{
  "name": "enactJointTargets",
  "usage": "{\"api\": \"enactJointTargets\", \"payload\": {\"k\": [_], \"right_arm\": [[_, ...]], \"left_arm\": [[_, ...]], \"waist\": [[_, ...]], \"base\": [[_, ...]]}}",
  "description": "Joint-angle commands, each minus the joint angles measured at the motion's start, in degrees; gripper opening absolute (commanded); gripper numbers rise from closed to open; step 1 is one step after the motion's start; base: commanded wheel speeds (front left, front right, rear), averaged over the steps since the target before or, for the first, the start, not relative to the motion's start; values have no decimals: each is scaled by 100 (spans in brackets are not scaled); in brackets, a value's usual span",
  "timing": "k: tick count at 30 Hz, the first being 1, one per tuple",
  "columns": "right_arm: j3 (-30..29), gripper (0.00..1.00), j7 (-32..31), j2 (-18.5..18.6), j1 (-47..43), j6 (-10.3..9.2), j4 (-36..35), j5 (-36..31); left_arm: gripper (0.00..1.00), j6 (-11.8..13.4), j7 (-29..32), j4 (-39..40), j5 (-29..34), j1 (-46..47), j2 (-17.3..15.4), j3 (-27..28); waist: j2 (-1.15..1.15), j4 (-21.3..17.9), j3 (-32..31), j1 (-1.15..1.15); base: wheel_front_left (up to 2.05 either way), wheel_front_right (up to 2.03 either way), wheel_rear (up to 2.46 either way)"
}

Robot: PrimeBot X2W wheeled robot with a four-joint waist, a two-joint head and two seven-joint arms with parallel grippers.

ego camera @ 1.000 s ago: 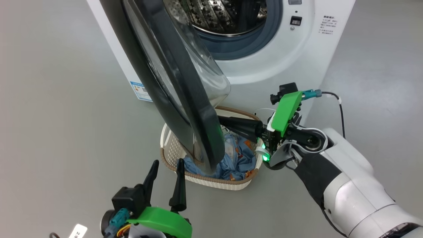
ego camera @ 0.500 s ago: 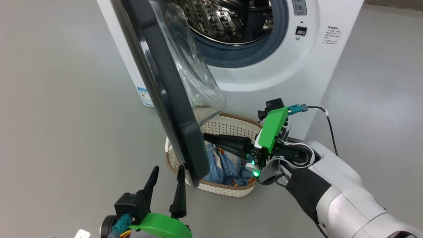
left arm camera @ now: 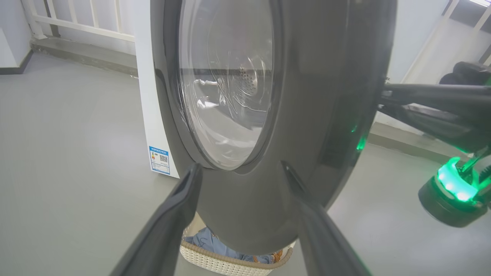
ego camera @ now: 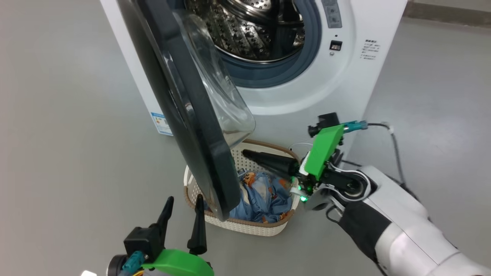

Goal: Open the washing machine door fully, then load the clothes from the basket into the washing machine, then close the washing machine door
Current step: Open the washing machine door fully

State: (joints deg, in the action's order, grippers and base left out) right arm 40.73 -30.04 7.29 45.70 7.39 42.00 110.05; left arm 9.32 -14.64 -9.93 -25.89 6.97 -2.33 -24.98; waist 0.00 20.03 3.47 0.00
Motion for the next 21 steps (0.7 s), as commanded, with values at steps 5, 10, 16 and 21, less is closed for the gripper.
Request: {"api": "enactJointTargets", "payload": {"k": [5, 10, 16, 21], "right_arm": [[205, 0, 1233, 620, -561, 10, -1209, -1391], [401, 0, 2619, 1284, -1202, 10, -1932, -2704], [574, 0, 3883, 1724, -1599, 10, -2016, -4105], [67, 0, 4456, 1879, -1930, 10, -1970, -5334]], "left_arm": [[100, -37, -36, 73, 138, 40, -54, 402], [100, -102, -36, 60, 268, -29, -54, 669], [100, -147, -36, 66, 374, -155, -54, 955], [100, -209, -36, 98, 422, -288, -54, 1319]], "waist": [[0, -229, -247, 0], [0, -492, -449, 0], [0, -803, -575, 0], [0, -1092, -600, 0]], "base": [[0, 0, 0], [0, 0, 0], [0, 0, 0], [0, 0, 0]]}}
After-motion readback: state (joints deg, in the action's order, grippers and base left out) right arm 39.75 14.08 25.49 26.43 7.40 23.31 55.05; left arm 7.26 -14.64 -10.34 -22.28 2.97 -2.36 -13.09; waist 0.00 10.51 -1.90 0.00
